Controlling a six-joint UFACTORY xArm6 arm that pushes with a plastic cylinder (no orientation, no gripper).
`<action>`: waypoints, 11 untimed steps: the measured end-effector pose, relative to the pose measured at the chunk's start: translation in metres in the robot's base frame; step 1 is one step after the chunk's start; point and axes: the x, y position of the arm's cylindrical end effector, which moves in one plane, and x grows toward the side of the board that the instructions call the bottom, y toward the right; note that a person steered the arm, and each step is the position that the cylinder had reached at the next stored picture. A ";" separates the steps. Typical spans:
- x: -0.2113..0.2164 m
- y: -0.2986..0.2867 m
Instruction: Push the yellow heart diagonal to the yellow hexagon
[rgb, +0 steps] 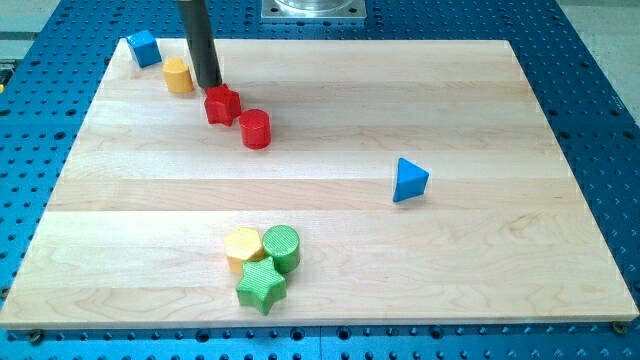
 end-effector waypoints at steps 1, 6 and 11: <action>-0.019 -0.003; 0.064 -0.062; 0.164 -0.004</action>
